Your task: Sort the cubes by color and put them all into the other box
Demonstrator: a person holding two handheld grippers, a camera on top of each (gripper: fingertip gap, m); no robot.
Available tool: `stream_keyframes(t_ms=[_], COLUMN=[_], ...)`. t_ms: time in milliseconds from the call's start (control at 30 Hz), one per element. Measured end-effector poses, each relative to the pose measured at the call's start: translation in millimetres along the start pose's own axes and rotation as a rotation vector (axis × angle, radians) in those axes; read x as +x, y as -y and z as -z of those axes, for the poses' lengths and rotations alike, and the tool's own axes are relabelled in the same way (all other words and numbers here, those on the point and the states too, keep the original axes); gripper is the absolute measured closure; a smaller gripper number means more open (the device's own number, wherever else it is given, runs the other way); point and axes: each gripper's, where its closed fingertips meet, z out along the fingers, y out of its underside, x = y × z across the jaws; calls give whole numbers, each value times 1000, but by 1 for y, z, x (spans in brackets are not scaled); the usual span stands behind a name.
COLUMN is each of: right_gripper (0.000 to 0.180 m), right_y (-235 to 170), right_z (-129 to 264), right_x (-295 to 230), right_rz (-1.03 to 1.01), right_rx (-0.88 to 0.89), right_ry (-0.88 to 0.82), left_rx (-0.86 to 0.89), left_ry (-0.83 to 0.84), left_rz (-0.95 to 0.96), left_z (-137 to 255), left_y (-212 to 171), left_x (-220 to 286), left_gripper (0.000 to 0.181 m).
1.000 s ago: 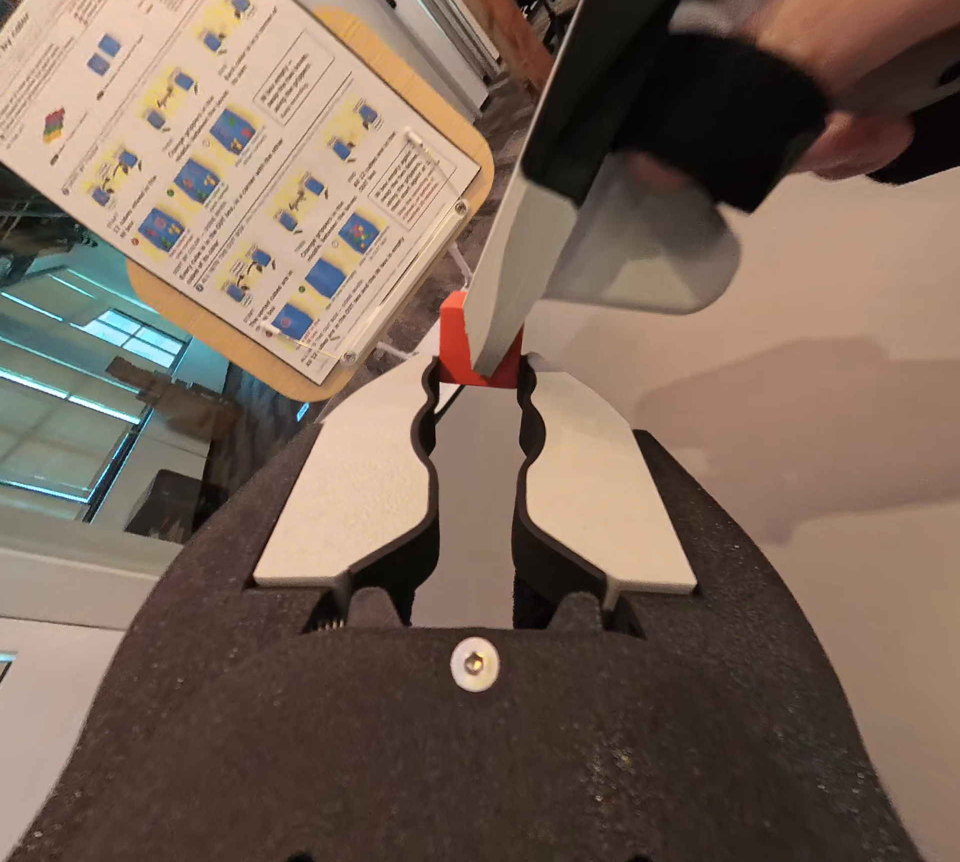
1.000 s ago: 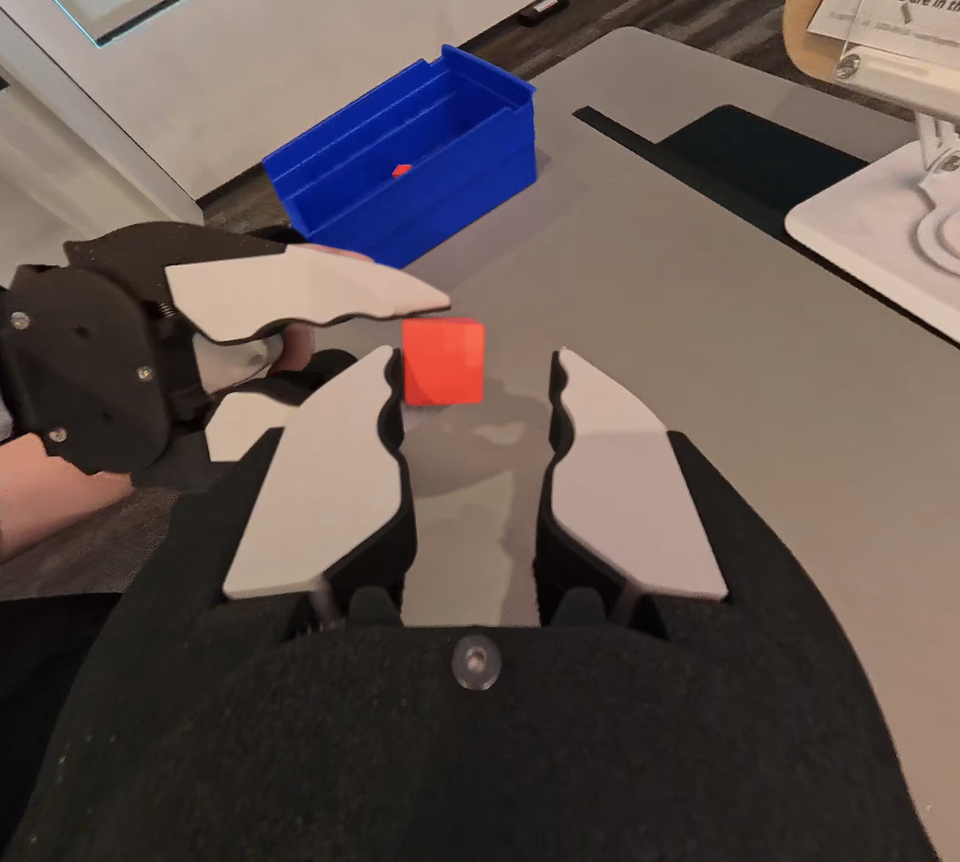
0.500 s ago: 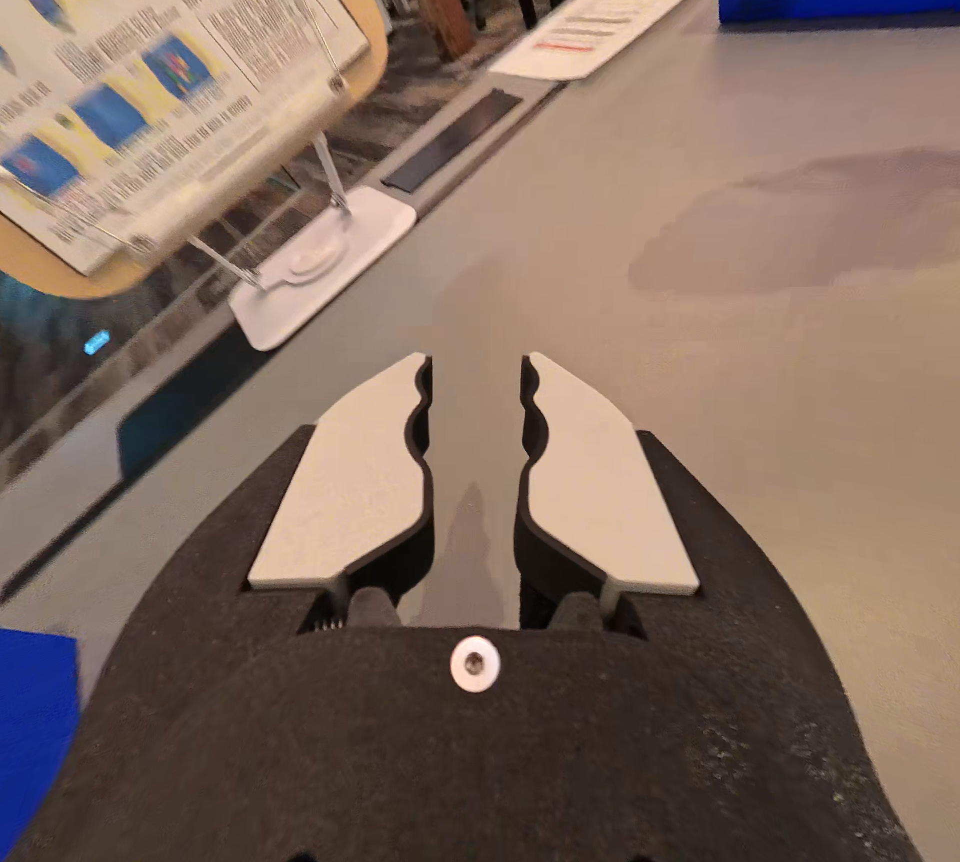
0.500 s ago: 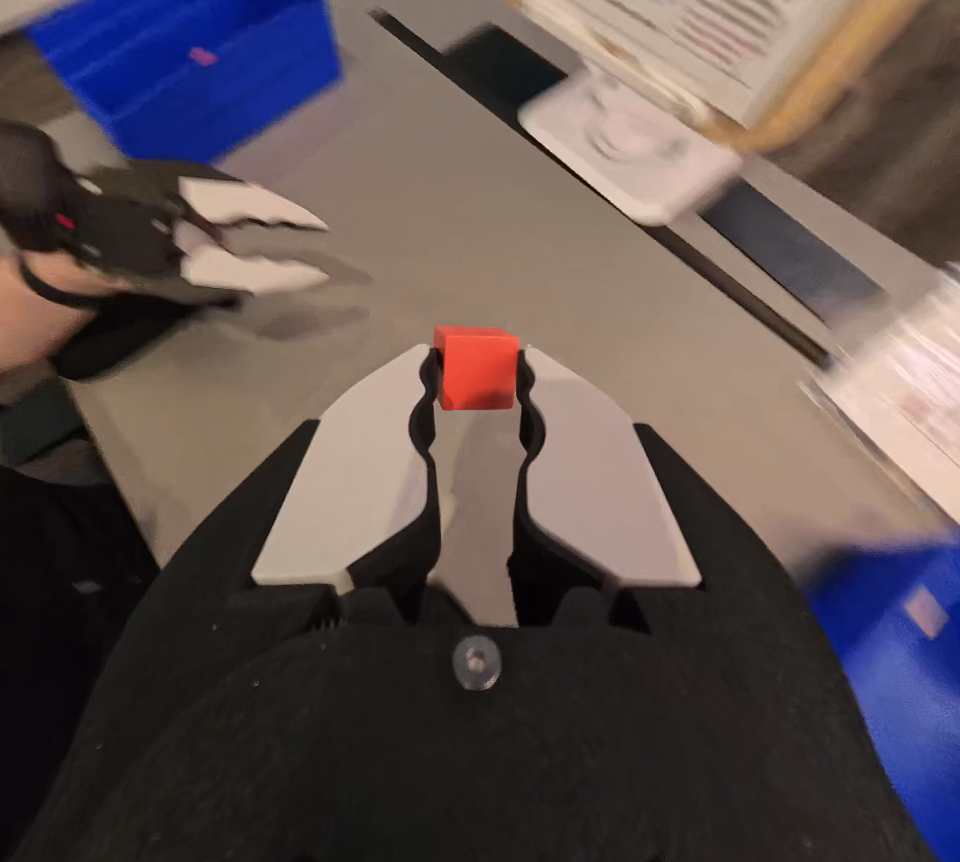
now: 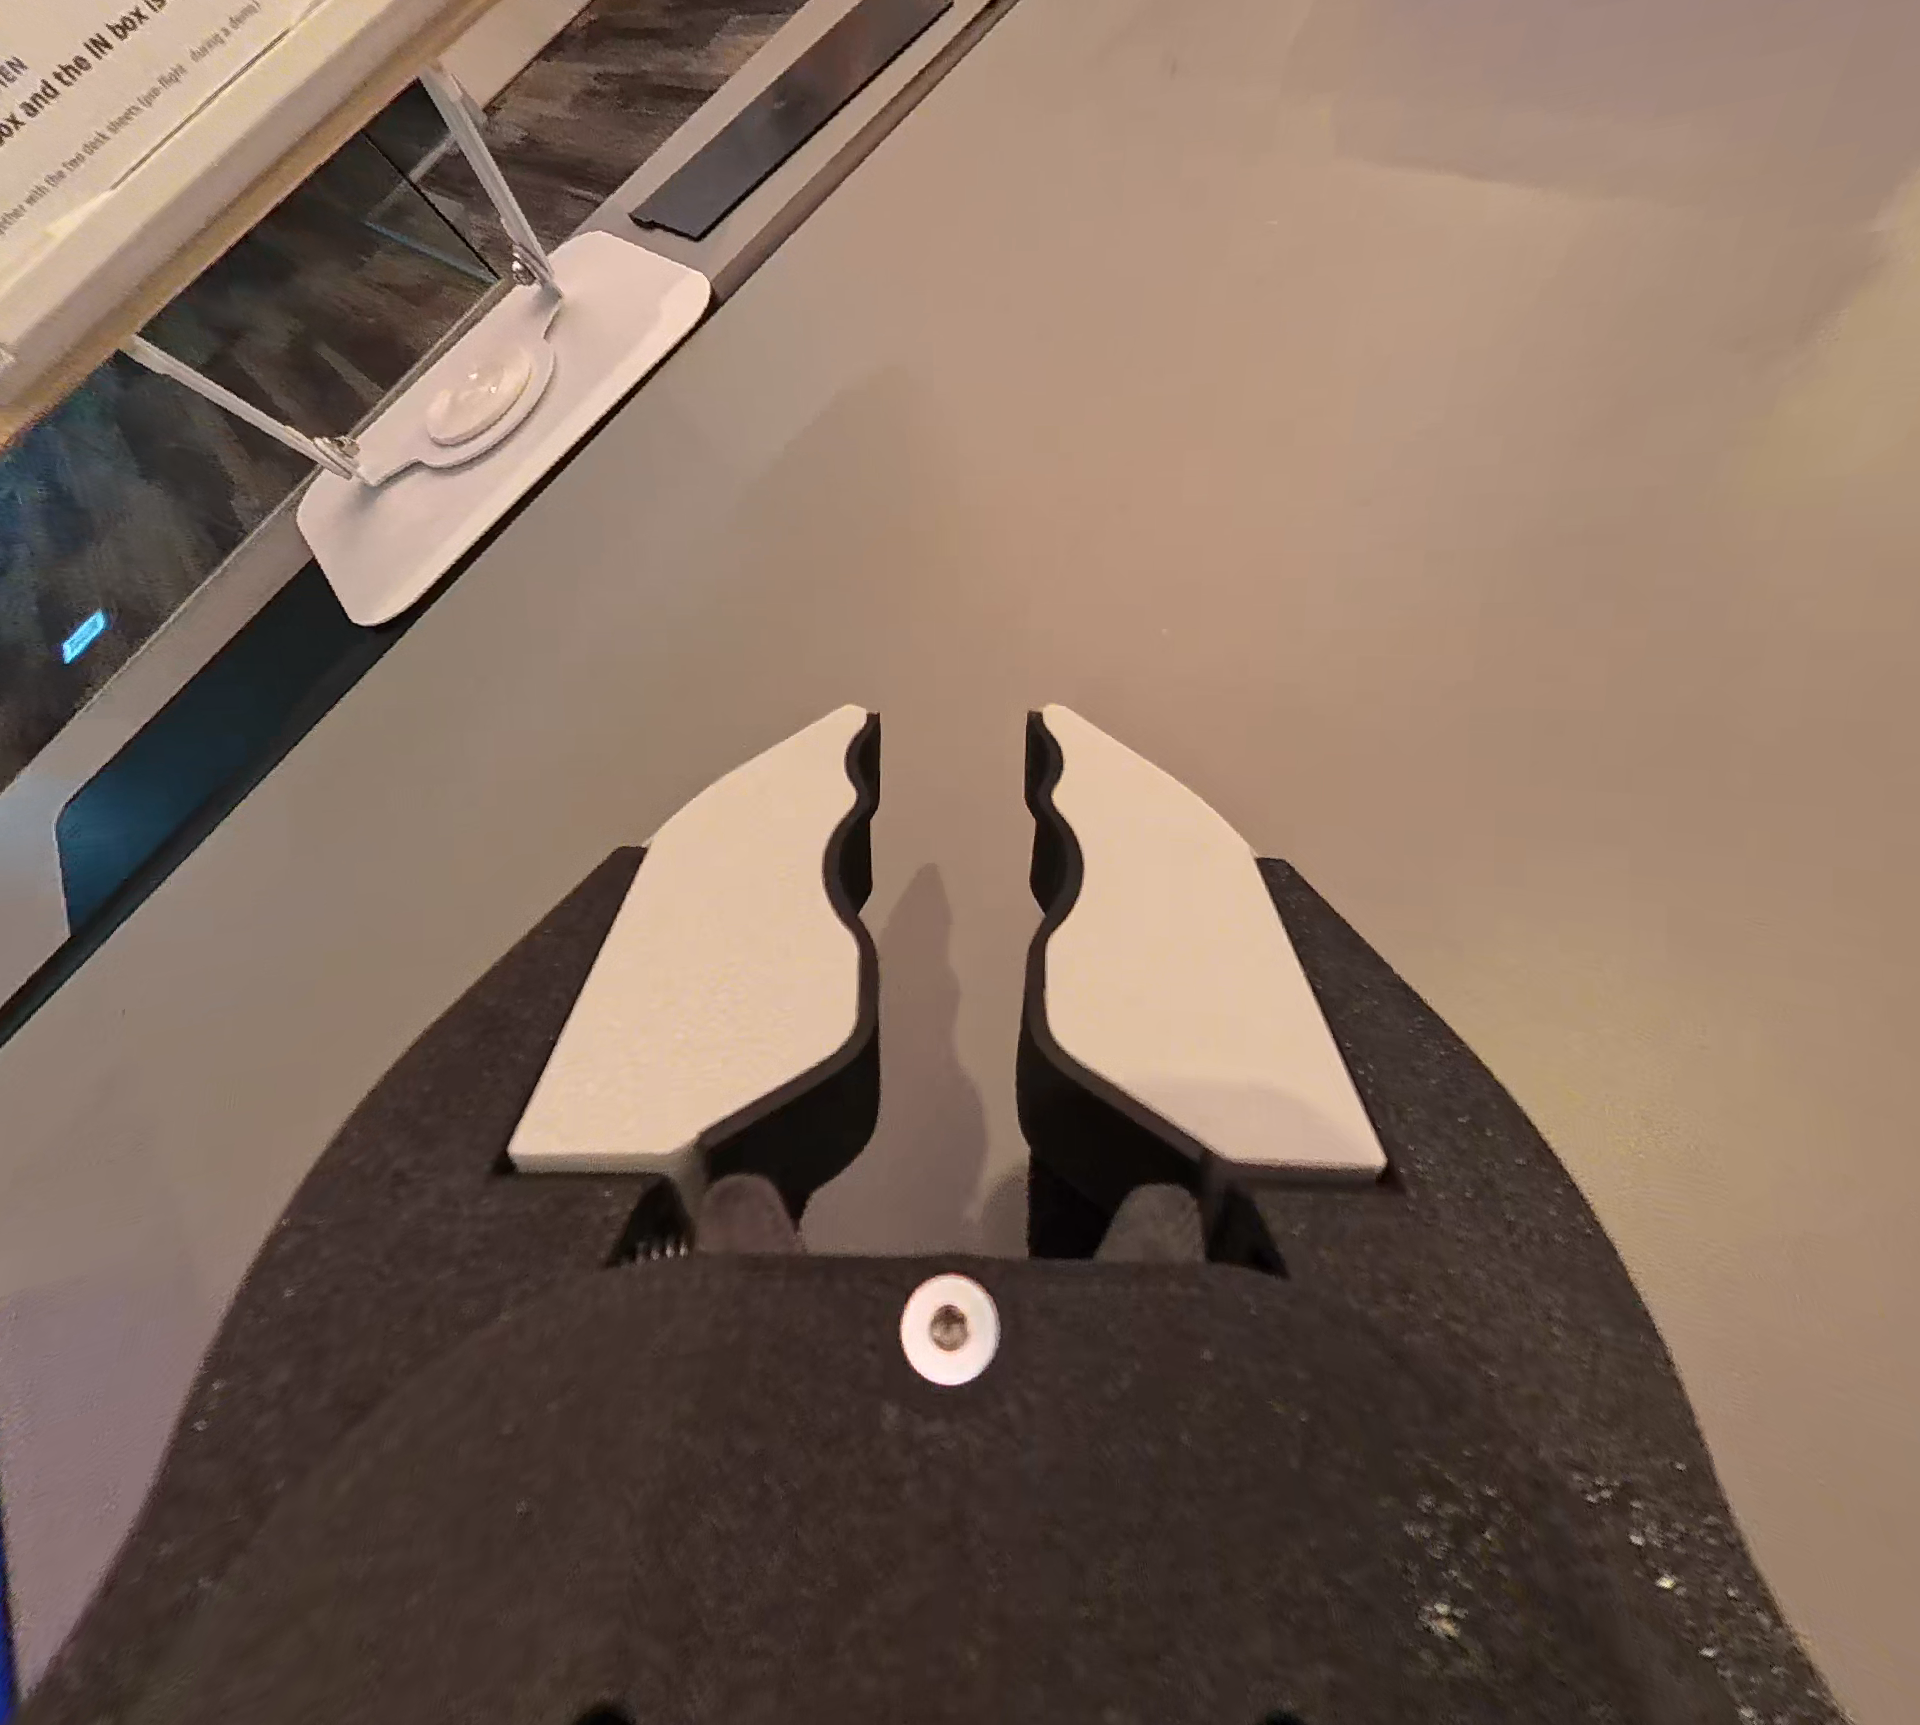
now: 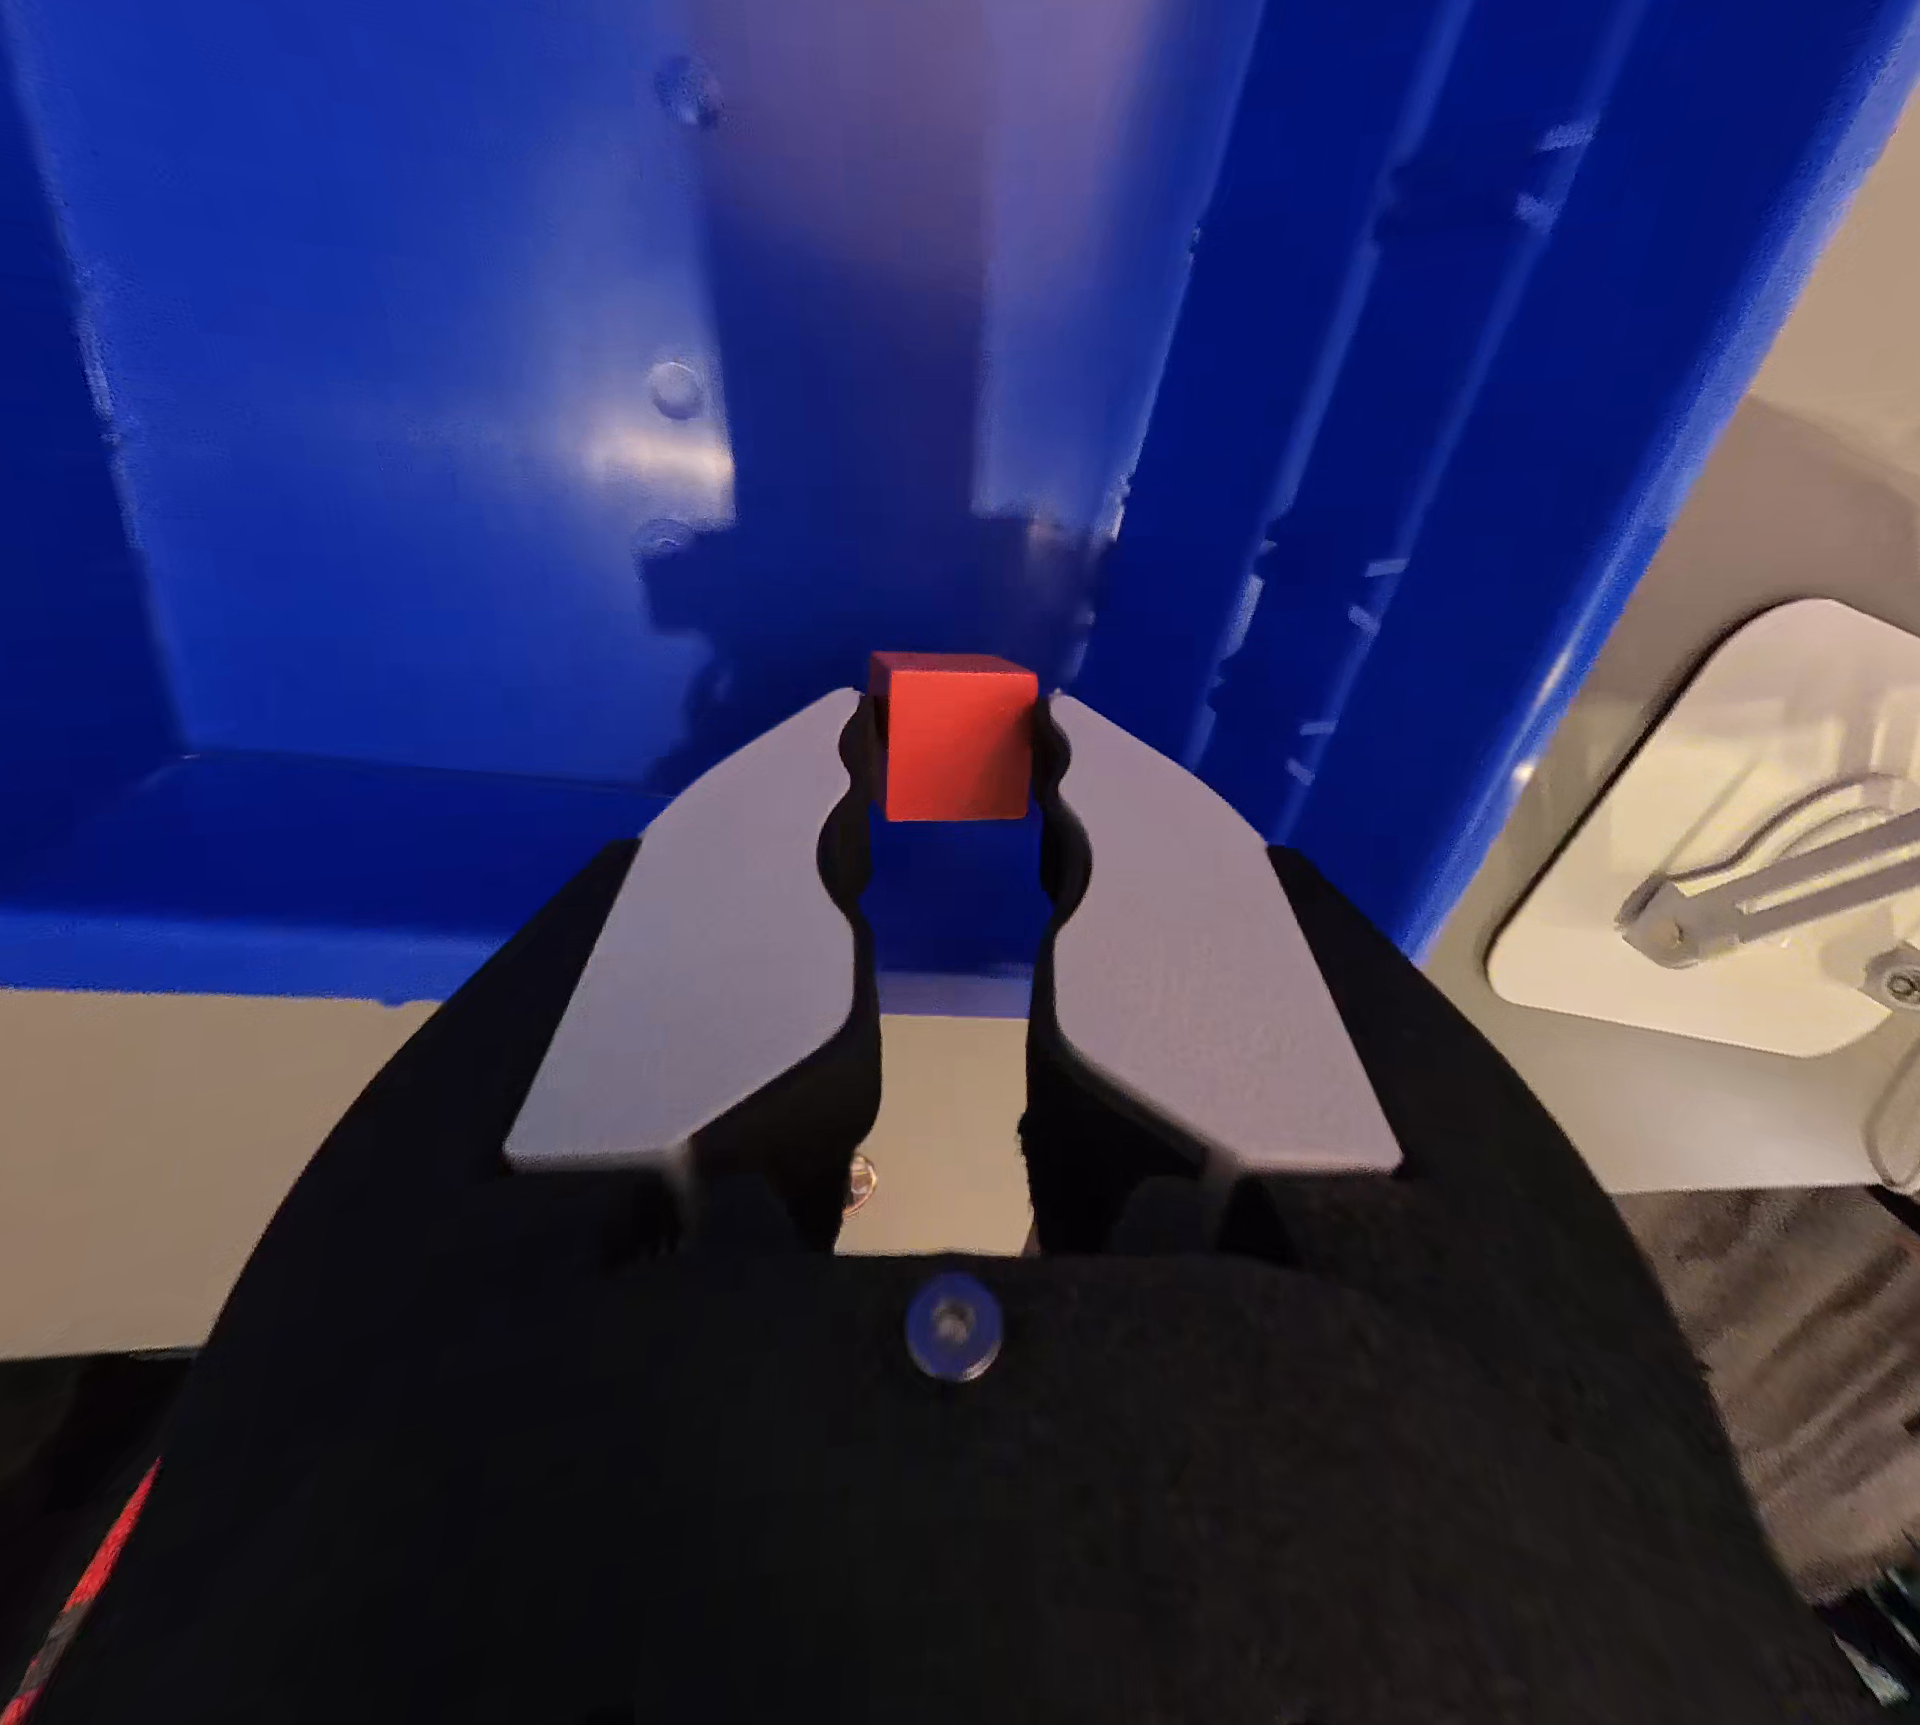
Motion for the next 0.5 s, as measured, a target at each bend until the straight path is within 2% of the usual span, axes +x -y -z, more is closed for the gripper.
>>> stream_keyframes(t_ms=[300, 400, 500], right_gripper=[152, 145, 141], right_y=[-10, -10, 6], right_z=[-22, -12, 18], right_x=[10, 7, -6], right_rz=[7, 34, 39], right_rx=[-121, -119, -7], right_ry=[-56, -83, -94], left_rx=[-13, -3, 21], left_ry=[28, 35, 85], left_rz=[-33, -31, -52], left_z=[-1, 2, 13], left_y=[-6, -4, 5], left_x=[-9, -12, -24], left_gripper=[155, 155, 154])
